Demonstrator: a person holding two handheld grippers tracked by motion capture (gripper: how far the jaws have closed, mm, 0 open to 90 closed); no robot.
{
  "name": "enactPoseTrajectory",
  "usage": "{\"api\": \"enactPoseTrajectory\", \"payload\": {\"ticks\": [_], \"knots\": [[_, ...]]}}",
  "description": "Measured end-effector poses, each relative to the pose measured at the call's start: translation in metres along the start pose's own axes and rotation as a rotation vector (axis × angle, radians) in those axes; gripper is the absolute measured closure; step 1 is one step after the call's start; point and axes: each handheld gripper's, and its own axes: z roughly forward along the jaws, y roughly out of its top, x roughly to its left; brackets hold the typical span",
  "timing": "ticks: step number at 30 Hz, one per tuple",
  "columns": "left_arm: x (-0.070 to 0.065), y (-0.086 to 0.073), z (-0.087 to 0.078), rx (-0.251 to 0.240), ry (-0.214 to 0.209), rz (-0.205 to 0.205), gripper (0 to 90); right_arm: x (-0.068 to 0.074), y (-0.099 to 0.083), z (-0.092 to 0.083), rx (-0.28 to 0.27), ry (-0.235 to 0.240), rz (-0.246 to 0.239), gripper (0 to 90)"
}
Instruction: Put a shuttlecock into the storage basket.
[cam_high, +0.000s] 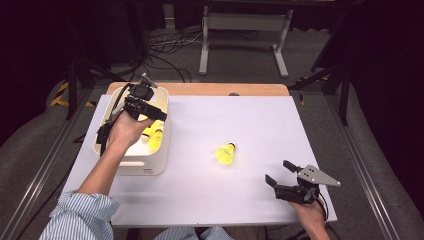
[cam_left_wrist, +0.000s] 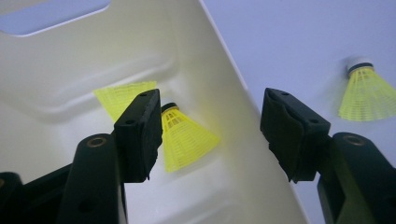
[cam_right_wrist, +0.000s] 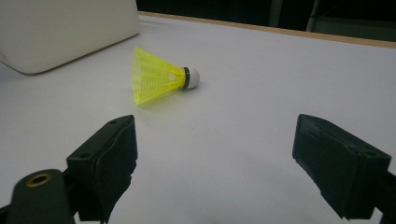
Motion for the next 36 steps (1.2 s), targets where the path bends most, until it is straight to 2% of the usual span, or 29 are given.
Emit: {"api": "enactPoseTrajectory", "payload": {"ticks": [12,25,36], "knots": [[-0.015,0.003,-0.005,-0.019,-0.016,0.037,38.8,0.0,0.0,0.0,0.005,-0.002,-0.003,14.5],[-0.032,0.007,-0.002,-0.026,-0.042,0.076,38.7,-0.001,0.001,0.001,0.006,-0.001,0.011,15.4],[-0.044,0.009,0.006,-0.024,-0.065,0.096,38.4,-0.001,0.002,0.001,0.008,0.003,0.019,16.4]]}}
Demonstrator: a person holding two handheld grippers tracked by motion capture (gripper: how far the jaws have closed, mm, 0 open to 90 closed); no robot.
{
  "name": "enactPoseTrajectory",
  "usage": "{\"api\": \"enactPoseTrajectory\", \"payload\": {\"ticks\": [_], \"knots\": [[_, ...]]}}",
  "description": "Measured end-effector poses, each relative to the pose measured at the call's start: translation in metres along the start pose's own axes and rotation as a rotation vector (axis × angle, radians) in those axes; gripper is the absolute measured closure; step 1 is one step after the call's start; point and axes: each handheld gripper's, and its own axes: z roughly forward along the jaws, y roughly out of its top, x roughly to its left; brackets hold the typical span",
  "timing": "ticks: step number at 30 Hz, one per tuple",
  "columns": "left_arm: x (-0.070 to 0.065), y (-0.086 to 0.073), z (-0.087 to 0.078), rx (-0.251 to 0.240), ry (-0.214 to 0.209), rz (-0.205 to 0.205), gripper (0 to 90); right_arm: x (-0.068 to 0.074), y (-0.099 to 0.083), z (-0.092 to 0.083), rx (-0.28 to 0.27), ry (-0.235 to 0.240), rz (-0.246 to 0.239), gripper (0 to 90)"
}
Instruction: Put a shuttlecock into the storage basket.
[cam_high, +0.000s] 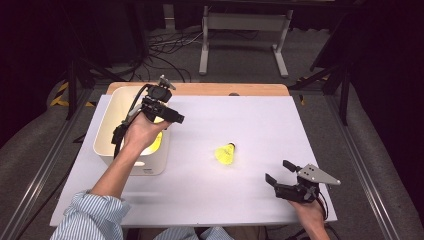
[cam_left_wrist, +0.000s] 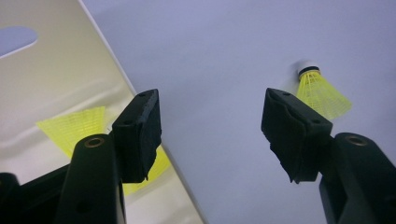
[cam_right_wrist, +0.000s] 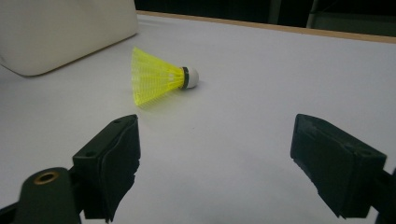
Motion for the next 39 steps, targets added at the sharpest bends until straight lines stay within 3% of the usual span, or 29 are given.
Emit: {"api": "enactPoseTrajectory", "payload": {"ticks": [24,39], "knots": [[-0.025,-0.004,0.017,0.01,-0.021,0.038,37.2,0.008,0.009,0.007,0.017,0.02,-0.024,17.2],[-0.036,-0.008,0.026,0.02,-0.038,0.055,36.4,0.01,0.019,0.023,0.028,0.034,-0.024,20.1]]}}
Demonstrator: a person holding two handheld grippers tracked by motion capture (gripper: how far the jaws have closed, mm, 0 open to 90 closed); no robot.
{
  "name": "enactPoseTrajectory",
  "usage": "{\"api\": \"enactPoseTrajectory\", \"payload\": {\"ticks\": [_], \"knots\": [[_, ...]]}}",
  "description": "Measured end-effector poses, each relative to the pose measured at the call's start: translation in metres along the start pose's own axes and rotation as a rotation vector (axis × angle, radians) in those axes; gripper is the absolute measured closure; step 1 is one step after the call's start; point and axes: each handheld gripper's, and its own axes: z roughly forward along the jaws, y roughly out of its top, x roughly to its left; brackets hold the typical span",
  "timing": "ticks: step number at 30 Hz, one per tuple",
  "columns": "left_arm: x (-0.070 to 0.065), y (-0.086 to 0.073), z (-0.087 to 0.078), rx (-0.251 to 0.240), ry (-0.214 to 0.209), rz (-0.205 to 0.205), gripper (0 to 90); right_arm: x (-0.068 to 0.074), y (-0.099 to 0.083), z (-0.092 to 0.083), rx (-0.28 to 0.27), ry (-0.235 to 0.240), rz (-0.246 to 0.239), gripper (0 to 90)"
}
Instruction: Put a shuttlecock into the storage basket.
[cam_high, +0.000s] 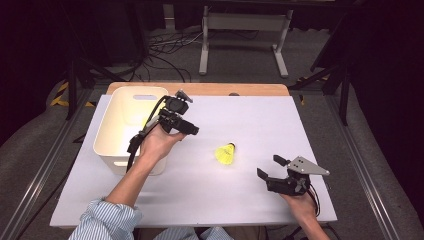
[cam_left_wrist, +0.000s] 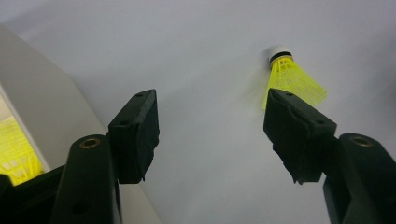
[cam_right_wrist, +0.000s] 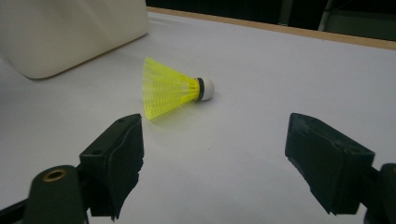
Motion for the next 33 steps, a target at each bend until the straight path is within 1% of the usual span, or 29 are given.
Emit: {"api": "enactPoseTrajectory", "payload": {"ticks": [9,16,20,26,28,33], "knots": [[-0.006,-0.002,0.004,0.004,-0.008,0.007,36.4,0.007,0.008,0.016,0.023,0.026,-0.019,22.4],[-0.009,-0.004,0.009,0.01,-0.013,0.006,36.4,0.011,0.013,0.027,0.037,0.042,-0.018,23.8],[-0.01,-0.006,0.011,0.012,-0.016,0.005,36.3,0.013,0.016,0.033,0.046,0.05,-0.025,24.8],[-0.012,-0.007,0.015,0.017,-0.015,0.005,36.2,0.018,0.019,0.043,0.071,0.058,-0.025,26.2],[-0.012,-0.008,0.016,0.02,-0.013,0.011,36.2,0.019,0.021,0.045,0.077,0.06,-0.025,27.1],[-0.013,-0.009,0.019,0.021,-0.018,0.006,36.2,0.021,0.023,0.051,0.094,0.066,-0.022,29.2]]}}
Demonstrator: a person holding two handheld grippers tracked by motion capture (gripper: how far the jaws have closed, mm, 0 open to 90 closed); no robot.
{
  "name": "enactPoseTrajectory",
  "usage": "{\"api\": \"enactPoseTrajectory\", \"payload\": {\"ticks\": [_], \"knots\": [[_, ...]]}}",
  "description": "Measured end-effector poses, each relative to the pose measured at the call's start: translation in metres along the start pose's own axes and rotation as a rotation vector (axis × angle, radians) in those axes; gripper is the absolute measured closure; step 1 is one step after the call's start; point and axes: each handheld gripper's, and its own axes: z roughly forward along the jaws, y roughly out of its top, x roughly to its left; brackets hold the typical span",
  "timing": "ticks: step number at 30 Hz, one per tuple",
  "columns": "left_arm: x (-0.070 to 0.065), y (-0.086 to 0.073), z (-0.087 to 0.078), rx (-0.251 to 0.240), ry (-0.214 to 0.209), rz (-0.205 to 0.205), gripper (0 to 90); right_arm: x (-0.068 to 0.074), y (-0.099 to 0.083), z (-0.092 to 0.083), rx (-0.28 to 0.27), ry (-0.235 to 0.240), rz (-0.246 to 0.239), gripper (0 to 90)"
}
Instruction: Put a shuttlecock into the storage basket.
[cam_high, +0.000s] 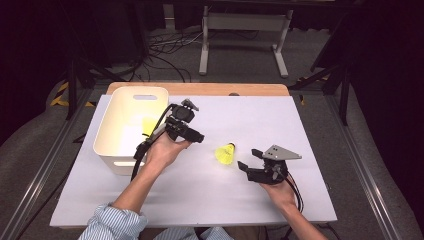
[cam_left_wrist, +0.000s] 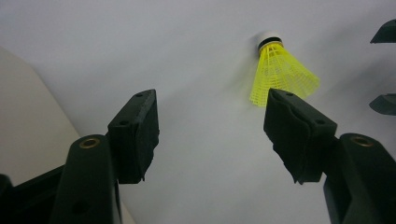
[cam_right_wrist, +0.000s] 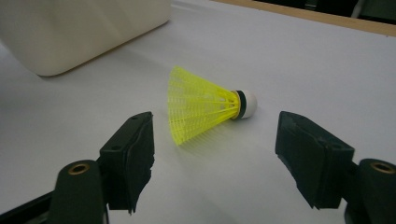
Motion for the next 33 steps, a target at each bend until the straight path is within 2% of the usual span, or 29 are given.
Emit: {"api": "enactPoseTrajectory", "payload": {"ticks": [20,23,33], "knots": [[-0.003,-0.004,0.012,0.022,-0.009,0.006,36.2,0.005,0.01,0.026,0.093,-0.004,0.019,41.2],[-0.004,-0.005,0.014,0.023,-0.014,0.003,36.2,0.008,0.011,0.032,0.118,-0.014,0.011,44.3],[-0.008,-0.009,0.018,0.028,-0.019,0.0,36.2,0.01,0.015,0.045,0.177,-0.036,0.028,53.9]]}}
